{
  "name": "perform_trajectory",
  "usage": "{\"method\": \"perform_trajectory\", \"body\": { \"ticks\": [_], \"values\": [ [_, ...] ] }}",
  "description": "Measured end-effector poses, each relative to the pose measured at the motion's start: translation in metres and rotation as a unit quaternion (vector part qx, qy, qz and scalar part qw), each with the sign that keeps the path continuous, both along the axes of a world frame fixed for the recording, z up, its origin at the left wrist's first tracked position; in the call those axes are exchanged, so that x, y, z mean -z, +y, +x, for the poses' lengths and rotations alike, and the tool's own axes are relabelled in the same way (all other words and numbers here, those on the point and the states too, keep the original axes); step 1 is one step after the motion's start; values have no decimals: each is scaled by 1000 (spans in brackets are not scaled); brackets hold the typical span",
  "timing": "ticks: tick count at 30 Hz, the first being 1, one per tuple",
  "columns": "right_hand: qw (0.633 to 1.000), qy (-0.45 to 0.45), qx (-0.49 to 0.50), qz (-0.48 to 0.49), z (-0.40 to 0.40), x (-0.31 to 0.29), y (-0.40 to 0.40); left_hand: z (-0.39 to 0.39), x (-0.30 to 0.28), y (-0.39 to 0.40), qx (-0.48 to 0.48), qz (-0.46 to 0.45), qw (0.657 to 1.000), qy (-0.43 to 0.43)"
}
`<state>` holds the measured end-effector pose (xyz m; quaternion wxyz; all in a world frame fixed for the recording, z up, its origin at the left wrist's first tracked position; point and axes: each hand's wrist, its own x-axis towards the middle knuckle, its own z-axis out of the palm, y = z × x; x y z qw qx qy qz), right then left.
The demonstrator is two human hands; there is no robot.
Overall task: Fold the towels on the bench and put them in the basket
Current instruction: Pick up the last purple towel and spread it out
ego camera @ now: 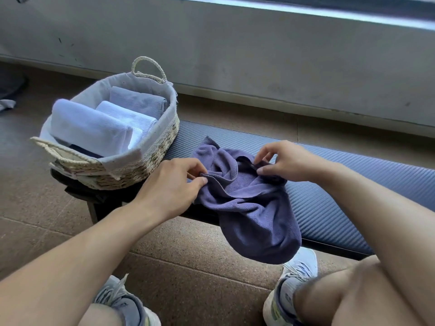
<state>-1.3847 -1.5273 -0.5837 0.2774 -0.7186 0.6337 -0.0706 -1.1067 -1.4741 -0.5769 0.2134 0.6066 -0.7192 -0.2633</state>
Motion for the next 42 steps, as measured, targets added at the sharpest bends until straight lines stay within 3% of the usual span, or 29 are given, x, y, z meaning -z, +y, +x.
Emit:
{"method": "perform_trajectory", "body": {
  "ticks": [3,11,21,23,29,36,38,42],
  "values": [
    [998,53,22,-18,7,-1,2,-3,2,1,10,-1,1000,-9],
    [993,38,100,-54,1,0,-6,0,-2,-1,-24,-5,1000,-16],
    [967,118,205,-90,-16,-11,-6,2,-9,-7,-112,-91,987,73],
    [965,85,228,-99,-18,-14,-5,2,-8,-7,-111,-96,986,76],
    [954,-123,260,-82,-27,-21,6,7,-9,-7,-127,-87,985,80],
    [925,-251,278,-70,-28,-34,18,13,-17,-13,-165,-80,980,76],
    [921,-262,278,-78,-25,-34,21,13,-19,-15,-184,-71,974,108],
    [917,-245,291,-122,-18,-33,18,7,-25,-16,-226,-43,933,278]
  ]
}}
